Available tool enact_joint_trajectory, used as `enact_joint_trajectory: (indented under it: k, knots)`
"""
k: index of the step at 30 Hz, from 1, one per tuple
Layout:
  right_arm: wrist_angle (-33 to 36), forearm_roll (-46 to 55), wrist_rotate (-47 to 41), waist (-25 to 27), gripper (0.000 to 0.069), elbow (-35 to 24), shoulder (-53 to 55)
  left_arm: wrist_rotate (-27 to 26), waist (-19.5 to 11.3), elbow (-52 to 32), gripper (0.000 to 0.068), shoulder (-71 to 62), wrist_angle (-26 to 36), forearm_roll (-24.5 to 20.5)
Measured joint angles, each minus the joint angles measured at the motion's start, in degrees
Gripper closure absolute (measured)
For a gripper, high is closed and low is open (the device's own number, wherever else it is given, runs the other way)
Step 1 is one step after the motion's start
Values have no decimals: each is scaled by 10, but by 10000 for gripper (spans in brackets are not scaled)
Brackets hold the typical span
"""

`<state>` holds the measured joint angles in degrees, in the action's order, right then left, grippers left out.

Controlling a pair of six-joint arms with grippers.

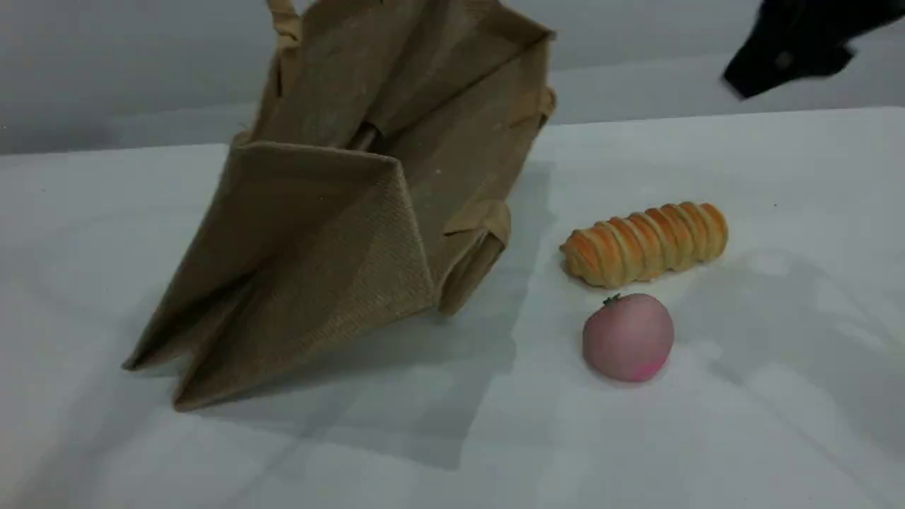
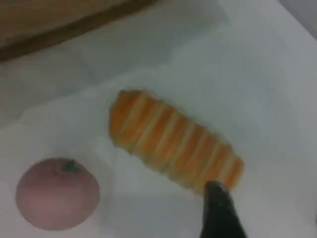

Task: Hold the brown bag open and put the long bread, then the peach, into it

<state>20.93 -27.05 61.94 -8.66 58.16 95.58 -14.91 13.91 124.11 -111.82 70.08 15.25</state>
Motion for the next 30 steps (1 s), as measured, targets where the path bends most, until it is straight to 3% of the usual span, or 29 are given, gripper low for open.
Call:
enact_joint_trajectory:
  k: [9,16,30]
  knots:
    - [-114,1,170,-71,338,0,103,1,0,0,589,0,0,-1]
    - [-183,1,172,-74,338,0,155,2,0,0,589,0,0,-1]
    - [-179,0,162,-74,338,0,172,5,0,0,589,0,-1,-1]
